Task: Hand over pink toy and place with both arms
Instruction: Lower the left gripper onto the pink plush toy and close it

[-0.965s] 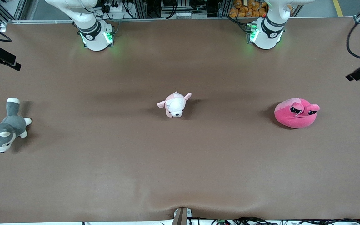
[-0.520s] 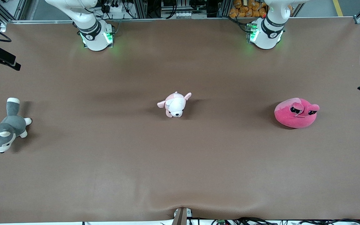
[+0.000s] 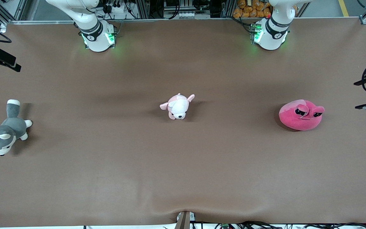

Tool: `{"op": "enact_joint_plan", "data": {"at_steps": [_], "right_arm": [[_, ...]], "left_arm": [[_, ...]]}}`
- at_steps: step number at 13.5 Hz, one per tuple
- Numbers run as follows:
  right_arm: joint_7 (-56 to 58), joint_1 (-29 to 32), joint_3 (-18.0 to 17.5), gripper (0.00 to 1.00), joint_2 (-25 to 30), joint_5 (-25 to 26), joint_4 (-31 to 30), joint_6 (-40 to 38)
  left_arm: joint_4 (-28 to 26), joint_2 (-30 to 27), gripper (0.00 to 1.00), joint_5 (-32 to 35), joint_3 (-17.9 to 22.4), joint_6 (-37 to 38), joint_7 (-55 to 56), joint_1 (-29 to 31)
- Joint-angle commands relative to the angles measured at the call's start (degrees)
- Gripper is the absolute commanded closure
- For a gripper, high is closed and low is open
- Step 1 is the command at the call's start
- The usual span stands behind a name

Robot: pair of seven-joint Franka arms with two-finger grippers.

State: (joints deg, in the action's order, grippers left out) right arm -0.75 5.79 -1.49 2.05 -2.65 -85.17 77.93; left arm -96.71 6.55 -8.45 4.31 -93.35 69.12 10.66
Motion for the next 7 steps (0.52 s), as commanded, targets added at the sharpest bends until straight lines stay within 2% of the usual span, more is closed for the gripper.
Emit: {"op": "enact_joint_plan", "data": {"at_steps": [1,4,7], "right_arm": [[-0.4,1.3,-0.8,0.0,-0.1,-0.9,0.4,-0.4],[-0.5,1.3,-0.8,0.0,-0.1,-0.9,0.4,-0.4],[-0.4,1.3,-0.8,0.0,-0.1,-0.9,0.4,-0.4]], "left_arm": [[-6.1,-2.8,0.0,-1.7,-0.6,-4.0,4.6,-0.2],[-6.9,3.3,0.0,3.0,-1.2,-8.8,3.7,0.2],[-7.1,4.6,0.0,3.1,-1.1,-9.7,4.7,0.1]]}}
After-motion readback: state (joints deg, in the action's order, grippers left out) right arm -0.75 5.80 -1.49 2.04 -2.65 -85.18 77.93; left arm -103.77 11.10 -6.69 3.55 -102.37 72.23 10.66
